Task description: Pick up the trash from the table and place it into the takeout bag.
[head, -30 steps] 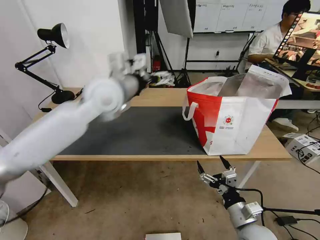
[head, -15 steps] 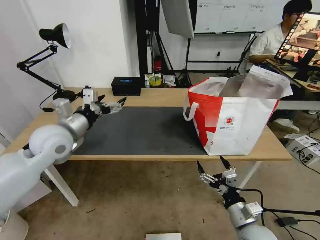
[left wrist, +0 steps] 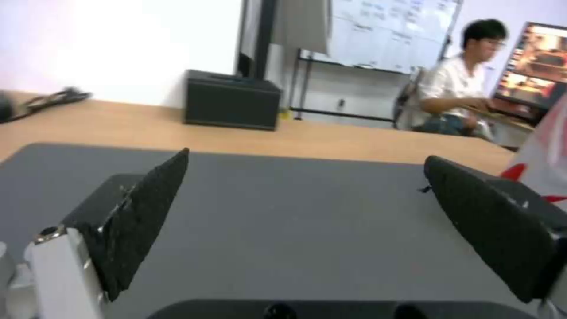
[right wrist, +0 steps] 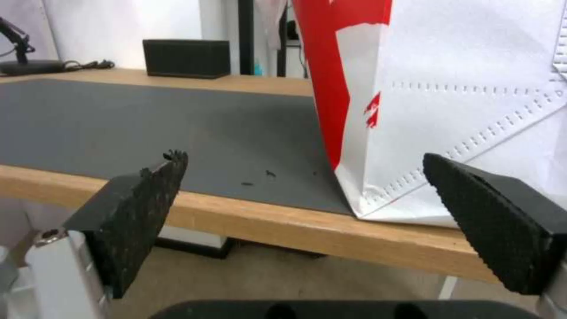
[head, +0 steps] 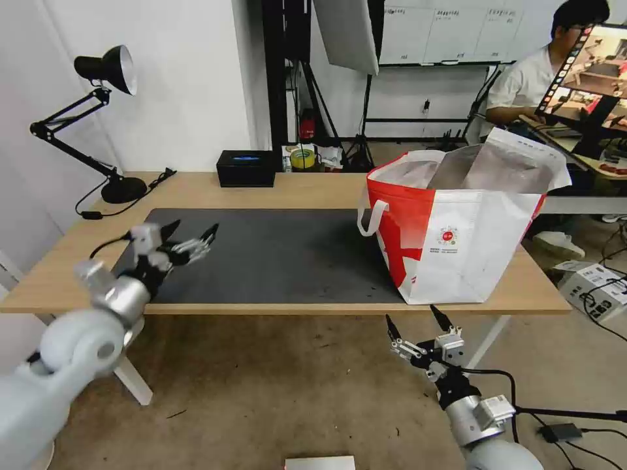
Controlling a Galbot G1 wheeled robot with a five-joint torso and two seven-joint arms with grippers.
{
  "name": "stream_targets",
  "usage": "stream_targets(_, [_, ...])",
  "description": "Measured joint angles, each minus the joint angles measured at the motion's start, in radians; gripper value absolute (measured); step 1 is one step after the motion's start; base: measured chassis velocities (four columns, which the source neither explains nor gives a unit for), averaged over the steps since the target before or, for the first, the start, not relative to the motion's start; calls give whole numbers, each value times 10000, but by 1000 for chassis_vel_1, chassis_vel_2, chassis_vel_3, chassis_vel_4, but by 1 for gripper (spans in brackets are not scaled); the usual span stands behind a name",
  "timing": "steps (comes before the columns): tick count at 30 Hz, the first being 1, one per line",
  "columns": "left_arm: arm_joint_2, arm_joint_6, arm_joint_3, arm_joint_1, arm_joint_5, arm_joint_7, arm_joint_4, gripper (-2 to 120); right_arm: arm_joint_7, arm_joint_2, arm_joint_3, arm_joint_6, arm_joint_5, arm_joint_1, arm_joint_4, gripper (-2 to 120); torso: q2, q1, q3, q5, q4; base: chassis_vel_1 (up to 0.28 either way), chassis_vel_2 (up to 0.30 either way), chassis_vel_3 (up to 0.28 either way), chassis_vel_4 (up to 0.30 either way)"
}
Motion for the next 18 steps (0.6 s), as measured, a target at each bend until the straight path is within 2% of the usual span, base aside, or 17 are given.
stream_targets(3, [-635, -612, -558, 1073, 890, 261, 134, 100, 0, 0, 0, 0, 0, 0, 0, 100, 0, 0, -1, -1, 1, 0, 0, 0, 0])
stream_targets(7, [-1083, -1132, -905, 1803, 1583, 584, 291, 100, 0, 0, 0, 0, 0, 0, 0, 100, 0, -1, 0, 0, 1, 0, 0, 0, 0])
stream_targets(11, [-1491, -1495, -1218, 2270, 1986, 907, 442, 100, 0, 0, 0, 0, 0, 0, 0, 100, 0, -1, 0, 0, 0, 0, 0, 0, 0])
stream_targets(18, [-1947, -1764, -1439, 2756, 2079, 1129, 509, 100, 0, 0, 0, 0, 0, 0, 0, 100, -1, 0, 0, 0, -1, 0, 0, 0, 0])
